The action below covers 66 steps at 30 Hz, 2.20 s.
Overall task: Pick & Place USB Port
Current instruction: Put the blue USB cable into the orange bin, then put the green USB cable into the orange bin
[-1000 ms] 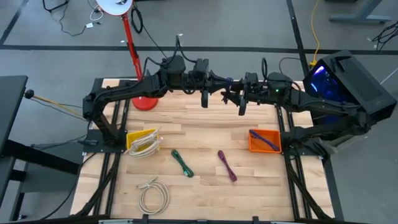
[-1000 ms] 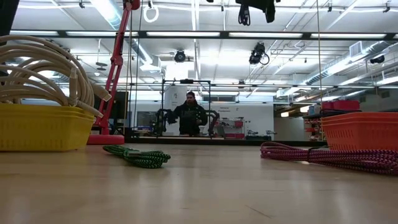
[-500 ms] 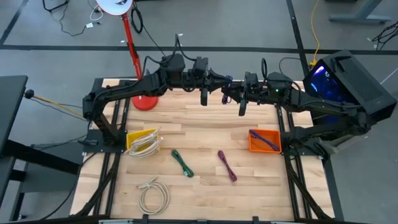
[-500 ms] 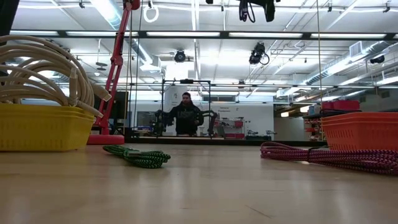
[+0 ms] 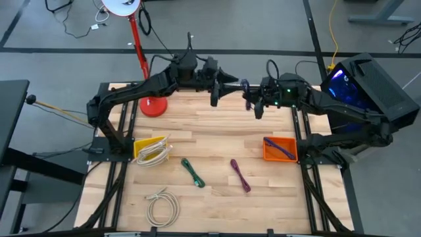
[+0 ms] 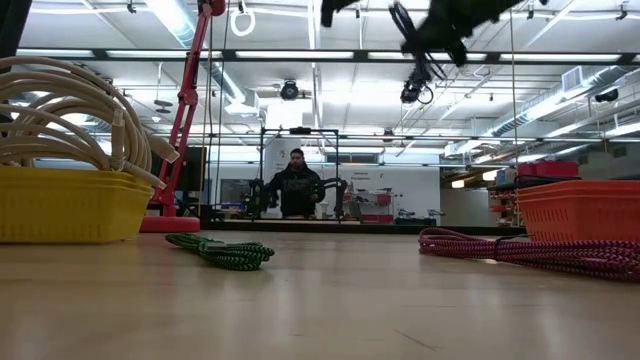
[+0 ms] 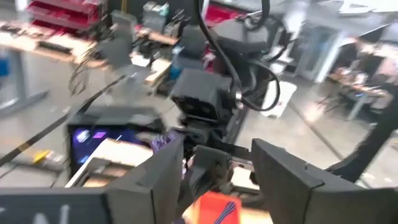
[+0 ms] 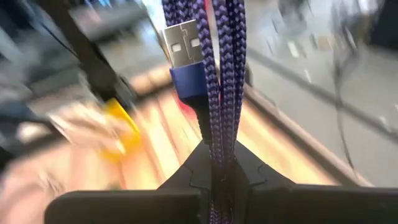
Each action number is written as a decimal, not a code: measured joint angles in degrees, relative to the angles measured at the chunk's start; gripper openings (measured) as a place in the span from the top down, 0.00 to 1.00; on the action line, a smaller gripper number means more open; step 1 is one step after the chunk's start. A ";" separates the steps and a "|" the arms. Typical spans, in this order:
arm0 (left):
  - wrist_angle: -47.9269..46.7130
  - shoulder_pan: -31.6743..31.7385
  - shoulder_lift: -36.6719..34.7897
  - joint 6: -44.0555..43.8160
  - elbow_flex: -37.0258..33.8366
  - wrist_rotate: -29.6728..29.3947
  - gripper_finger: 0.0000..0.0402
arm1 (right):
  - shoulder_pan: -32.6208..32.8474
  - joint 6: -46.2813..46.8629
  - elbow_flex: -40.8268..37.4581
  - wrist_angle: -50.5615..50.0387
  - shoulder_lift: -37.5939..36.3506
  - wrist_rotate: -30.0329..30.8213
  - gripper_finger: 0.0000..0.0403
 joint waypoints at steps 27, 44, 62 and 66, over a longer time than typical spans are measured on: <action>-14.48 3.27 -0.06 2.95 0.02 -0.77 0.49 | -0.76 5.55 -7.35 -54.88 -3.42 -11.30 0.95; -15.83 2.25 -0.04 2.56 -0.03 -0.75 0.49 | 0.82 7.10 -24.15 -46.56 -3.45 -15.58 0.95; -16.15 1.95 -0.03 2.79 -0.03 -0.77 0.49 | 0.82 6.83 -24.37 -45.30 -3.47 -16.88 0.47; -16.15 1.97 -0.02 3.21 -0.03 -1.29 0.49 | 0.83 6.76 -22.24 -44.64 -3.92 -17.75 0.45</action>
